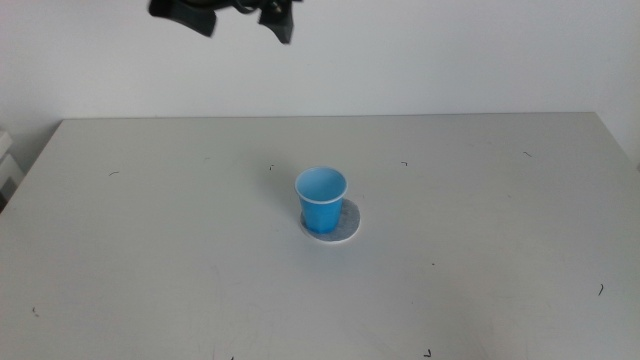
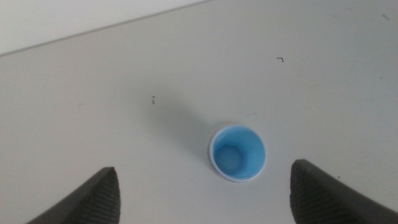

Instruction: Place an empty cup on a cup mat.

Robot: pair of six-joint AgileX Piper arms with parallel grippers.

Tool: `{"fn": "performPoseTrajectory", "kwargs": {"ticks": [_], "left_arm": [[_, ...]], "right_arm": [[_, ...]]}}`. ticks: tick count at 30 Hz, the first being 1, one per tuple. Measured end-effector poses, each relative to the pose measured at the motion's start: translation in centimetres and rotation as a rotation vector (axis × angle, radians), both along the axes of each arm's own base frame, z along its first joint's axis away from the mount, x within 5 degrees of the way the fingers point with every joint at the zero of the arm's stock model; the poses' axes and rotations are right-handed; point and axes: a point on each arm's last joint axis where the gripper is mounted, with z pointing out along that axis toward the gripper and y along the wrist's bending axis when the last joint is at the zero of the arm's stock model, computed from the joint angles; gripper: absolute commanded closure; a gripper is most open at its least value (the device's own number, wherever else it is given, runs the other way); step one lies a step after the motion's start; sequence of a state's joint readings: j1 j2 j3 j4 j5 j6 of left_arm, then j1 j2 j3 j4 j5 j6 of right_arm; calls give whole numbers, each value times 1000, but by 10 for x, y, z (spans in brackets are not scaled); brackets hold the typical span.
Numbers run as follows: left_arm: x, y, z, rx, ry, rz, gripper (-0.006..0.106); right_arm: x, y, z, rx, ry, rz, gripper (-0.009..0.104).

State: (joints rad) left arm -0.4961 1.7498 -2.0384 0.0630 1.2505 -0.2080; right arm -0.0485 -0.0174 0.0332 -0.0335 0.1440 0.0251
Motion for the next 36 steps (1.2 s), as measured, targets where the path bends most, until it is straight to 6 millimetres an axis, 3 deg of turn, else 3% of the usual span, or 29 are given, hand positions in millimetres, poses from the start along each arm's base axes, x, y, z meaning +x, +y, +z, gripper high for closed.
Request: {"fn": "performPoseTrajectory", "kwargs": {"ticks": [4,7,8,11,22,28,36], "left_arm": [[-39,30,31,43,-102,33,-5],[-70,52,35,89,-140,43,-5],[-90,66,36,93,-200,41,-5],[-110,85,26,68,-293,50,-5],[-178,155,-68,-11,-459,235,-5],[-213,170,-126,-17,-583,310,-5],[-246,170,-191,-52,-743,307,-5]], "right_arm": [[0,0,0,0,0,0,1],[0,0,0,0,0,0,1],[0,0,0,0,0,0,1],[0,0,0,0,0,0,1],[0,0,0,0,0,0,1],[0,0,0,0,0,0,1],[0,0,0,0,0,0,1]]}}
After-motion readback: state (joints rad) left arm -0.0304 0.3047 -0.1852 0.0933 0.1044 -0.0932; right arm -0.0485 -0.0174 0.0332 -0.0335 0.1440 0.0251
